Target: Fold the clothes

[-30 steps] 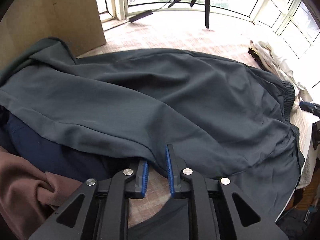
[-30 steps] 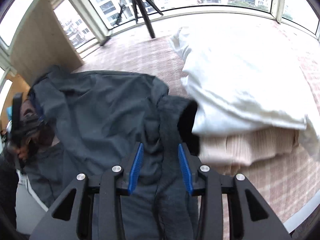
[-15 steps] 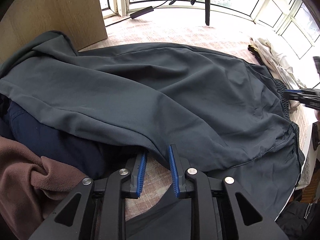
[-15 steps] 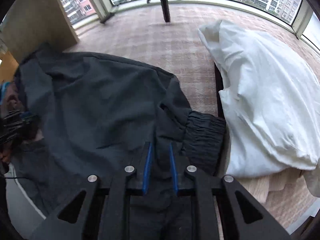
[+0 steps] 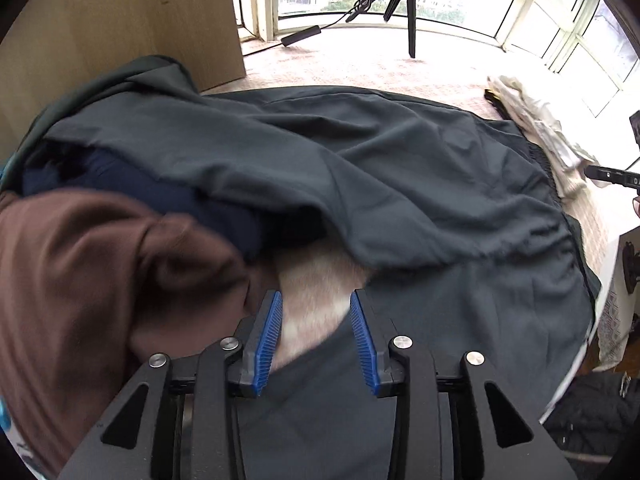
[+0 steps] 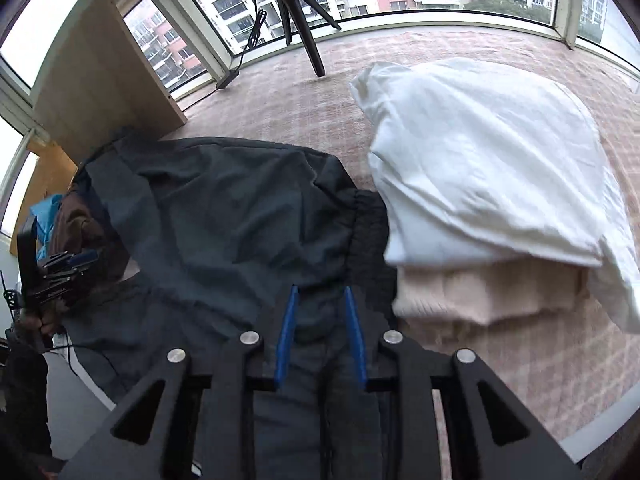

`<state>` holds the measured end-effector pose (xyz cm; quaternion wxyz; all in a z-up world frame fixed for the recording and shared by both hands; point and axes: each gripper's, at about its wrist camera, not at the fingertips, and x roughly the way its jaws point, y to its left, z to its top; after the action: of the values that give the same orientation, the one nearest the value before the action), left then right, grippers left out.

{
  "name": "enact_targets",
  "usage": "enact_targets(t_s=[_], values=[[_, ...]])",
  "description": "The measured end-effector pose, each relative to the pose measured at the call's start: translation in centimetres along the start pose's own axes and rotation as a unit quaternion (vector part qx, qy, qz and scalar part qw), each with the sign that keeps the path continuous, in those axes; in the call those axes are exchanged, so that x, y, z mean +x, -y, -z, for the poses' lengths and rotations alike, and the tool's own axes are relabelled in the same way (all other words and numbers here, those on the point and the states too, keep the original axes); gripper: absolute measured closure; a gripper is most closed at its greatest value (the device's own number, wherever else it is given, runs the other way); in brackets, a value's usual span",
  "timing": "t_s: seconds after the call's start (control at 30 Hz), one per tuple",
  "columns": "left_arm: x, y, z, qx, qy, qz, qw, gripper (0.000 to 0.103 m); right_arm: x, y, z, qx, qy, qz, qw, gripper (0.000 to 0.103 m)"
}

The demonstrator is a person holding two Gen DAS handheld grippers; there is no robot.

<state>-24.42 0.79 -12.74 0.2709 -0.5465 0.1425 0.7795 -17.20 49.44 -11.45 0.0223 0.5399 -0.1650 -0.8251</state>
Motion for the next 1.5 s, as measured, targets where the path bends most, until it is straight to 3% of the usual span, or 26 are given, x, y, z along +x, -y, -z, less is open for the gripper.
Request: enact_targets(t_s=[0.07, 0.2, 0.3, 0.37, 0.53, 0.57, 0.67, 0.9, 1.0, 1.07, 1.17, 1.23, 1.3, 1.4, 1.47, 1.5], values=[[-2.2, -0.9, 2.8, -0.014, 0.008, -0.011, 0.9998, 0.069, -1.4, 0.9, 2.8, -0.001, -0.007, -0.005, 1.000, 0.079], [-6.1, -3.7, 9.9, -0.074, 0.010, -0.050, 0.9960, 0.067, 0.2, 0.5, 8.1, -0.028, -0.047, 0.006, 0.999, 0.079], [-8.8, -6.7, 16.2, -0.148, 0.010, -0.085, 0.9853, 0.067, 3.3, 0.0, 11.2, -0.045, -0.097, 0.020, 0.994, 0.079], [-10.6, -9.2, 20.7, -0.212, 0.011, -0.109, 0.9711, 0.066, 5.1, -0.2, 12.3, -0.054, -0.125, 0.030, 0.990, 0.079], [-13.9, -15.3, 30.3, -0.351, 0.023, -0.150, 0.9241, 0.066, 4.4, -1.7, 11.0, -0.065, -0.111, 0.024, 0.991, 0.079], [-14.1, -16.4, 31.7, -0.374, 0.026, -0.152, 0.9144, 0.066, 4.2, -2.2, 10.7, -0.071, -0.107, 0.027, 0.991, 0.079], [-14.2, -19.0, 34.3, -0.415, 0.033, -0.152, 0.8965, 0.066, 4.7, -3.6, 10.0, -0.083, -0.108, 0.039, 0.990, 0.079], [-13.2, -22.2, 33.9, -0.394, 0.031, -0.168, 0.9029, 0.066, 5.2, -7.4, 9.0, -0.092, -0.101, 0.040, 0.990, 0.079], [-13.1, -23.8, 33.8, -0.397, 0.040, -0.160, 0.9030, 0.066, 5.1, -12.9, 8.4, -0.135, -0.078, 0.007, 0.988, 0.079], [-13.4, -24.2, 34.1, -0.396, 0.047, -0.159, 0.9033, 0.066, 5.8, -19.8, 8.1, -0.198, -0.070, -0.043, 0.977, 0.079], [-13.9, -24.2, 35.0, -0.393, 0.053, -0.155, 0.9046, 0.066, 6.7, -30.3, 7.6, -0.290, -0.057, -0.116, 0.948, 0.078], [-14.5, -23.7, 35.9, -0.389, 0.055, -0.159, 0.9058, 0.066, 7.7, -37.9, 8.1, -0.356, -0.050, -0.162, 0.919, 0.074], [-15.4, -23.2, 37.2, -0.387, 0.063, -0.152, 0.9075, 0.065, 9.1, -46.0, 9.2, -0.423, -0.043, -0.203, 0.882, 0.061], [-16.4, -22.7, 39.1, -0.386, 0.073, -0.142, 0.9085, 0.060, 13.3, -55.9, 11.6, -0.510, -0.047, -0.211, 0.832, 0.061], [-16.8, -22.7, 40.3, -0.391, 0.077, -0.143, 0.9059, 0.060, 16.5, -61.4, 13.1, -0.561, -0.045, -0.196, 0.803, 0.061], [-17.0, -22.8, 40.9, -0.397, 0.081, -0.139, 0.9035, 0.060, 17.9, -63.3, 13.8, -0.581, -0.040, -0.175, 0.794, 0.061]])
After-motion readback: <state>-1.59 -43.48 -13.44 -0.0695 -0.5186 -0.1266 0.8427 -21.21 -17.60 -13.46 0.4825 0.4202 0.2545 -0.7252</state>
